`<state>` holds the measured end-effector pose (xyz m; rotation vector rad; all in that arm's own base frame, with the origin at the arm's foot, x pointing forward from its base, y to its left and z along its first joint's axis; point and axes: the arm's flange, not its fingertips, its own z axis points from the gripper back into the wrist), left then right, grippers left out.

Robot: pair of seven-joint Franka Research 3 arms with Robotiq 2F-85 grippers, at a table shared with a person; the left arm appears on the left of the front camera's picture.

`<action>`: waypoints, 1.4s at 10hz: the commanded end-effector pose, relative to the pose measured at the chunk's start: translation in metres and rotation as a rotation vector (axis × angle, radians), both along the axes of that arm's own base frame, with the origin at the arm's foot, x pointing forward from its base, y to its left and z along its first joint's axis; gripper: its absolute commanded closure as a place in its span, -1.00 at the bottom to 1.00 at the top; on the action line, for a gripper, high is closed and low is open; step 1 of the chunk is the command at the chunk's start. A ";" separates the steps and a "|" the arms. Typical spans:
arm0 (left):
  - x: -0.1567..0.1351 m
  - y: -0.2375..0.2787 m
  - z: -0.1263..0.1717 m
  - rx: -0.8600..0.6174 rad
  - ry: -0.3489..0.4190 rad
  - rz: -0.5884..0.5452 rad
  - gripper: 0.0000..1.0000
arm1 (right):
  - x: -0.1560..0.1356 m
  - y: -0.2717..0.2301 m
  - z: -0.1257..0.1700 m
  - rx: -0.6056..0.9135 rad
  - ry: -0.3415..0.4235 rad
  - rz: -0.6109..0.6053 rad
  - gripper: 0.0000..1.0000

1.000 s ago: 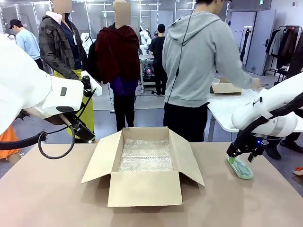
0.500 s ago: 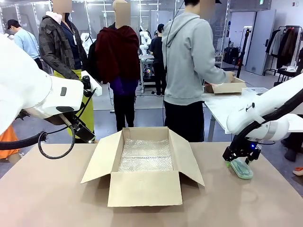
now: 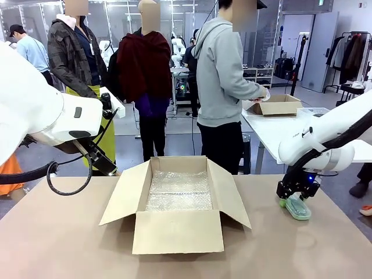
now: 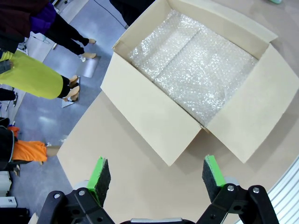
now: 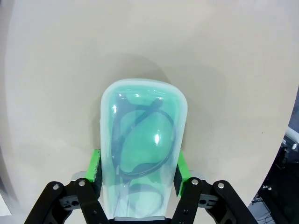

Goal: Pack the glasses set securely to prepare it for shipping.
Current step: Place the Glasses case inside the Package Box.

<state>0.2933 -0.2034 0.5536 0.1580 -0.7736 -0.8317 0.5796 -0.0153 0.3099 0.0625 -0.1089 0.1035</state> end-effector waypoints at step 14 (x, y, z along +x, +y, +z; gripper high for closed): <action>0.000 0.002 0.001 0.011 -0.006 -0.012 -1.00 | -0.027 0.049 0.133 -0.065 -0.048 0.178 0.23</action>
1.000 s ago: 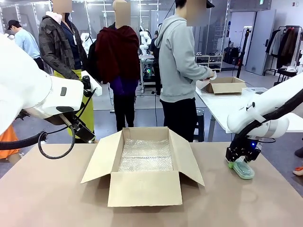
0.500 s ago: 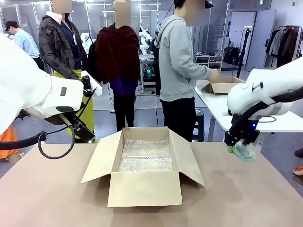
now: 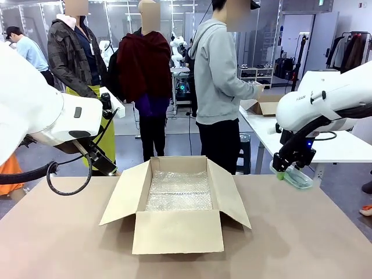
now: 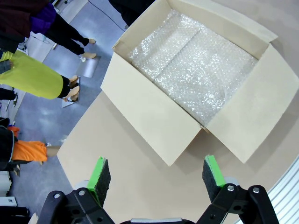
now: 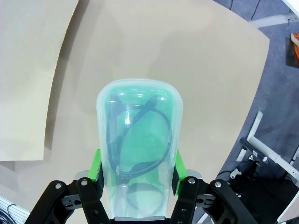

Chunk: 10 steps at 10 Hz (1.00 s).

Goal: Pack the glasses set securely to prepare it for shipping.
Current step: Place the Glasses case inside the Package Box.

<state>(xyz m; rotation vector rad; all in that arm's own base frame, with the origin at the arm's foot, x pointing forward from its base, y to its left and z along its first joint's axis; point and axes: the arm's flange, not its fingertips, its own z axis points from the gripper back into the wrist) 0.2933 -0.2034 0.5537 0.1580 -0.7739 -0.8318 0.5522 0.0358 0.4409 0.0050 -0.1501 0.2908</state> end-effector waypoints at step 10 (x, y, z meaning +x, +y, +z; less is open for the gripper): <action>0.000 0.002 0.001 0.011 -0.005 -0.012 -1.00 | 0.060 0.088 0.054 -0.113 0.042 0.761 -0.29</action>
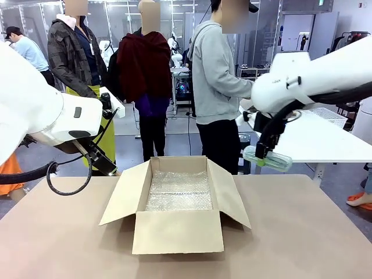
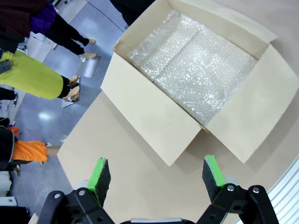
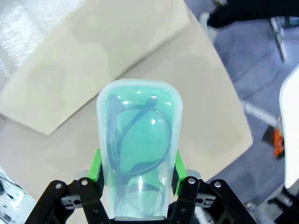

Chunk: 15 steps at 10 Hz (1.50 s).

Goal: Pack the glasses set securely to prepare it for shipping.
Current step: Place the Glasses case inside the Package Box.

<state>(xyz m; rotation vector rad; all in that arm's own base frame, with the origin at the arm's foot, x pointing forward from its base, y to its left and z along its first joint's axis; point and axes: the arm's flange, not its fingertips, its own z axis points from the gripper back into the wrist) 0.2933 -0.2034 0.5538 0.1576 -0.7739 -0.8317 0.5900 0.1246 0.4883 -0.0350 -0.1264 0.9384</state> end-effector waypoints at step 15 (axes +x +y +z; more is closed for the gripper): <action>0.000 0.001 0.001 0.012 -0.005 -0.012 -1.00 | 0.093 0.263 -0.089 -0.036 -0.058 0.574 -0.29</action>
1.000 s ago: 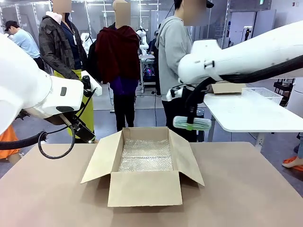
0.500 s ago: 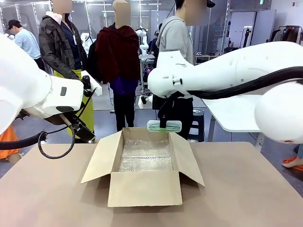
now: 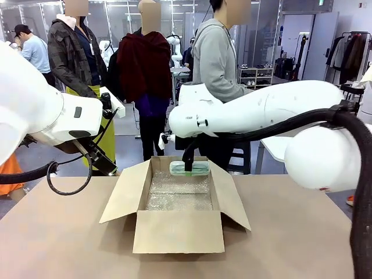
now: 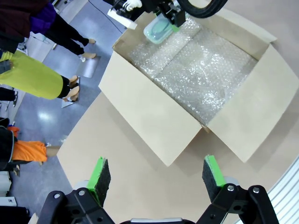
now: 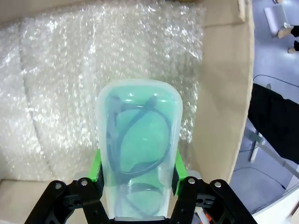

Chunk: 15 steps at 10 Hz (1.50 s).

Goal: Pack the glasses set securely to prepare it for shipping.
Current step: Place the Glasses case inside the Package Box.

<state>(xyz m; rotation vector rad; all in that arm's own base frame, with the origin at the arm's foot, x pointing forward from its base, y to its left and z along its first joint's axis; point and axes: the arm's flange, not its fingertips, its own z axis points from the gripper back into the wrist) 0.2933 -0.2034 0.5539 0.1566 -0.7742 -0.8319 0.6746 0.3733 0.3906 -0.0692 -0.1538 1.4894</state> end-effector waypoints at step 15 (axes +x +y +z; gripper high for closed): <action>0.000 0.002 0.001 0.012 -0.006 -0.011 -1.00 | 0.000 0.033 -0.026 0.036 0.039 0.038 -1.00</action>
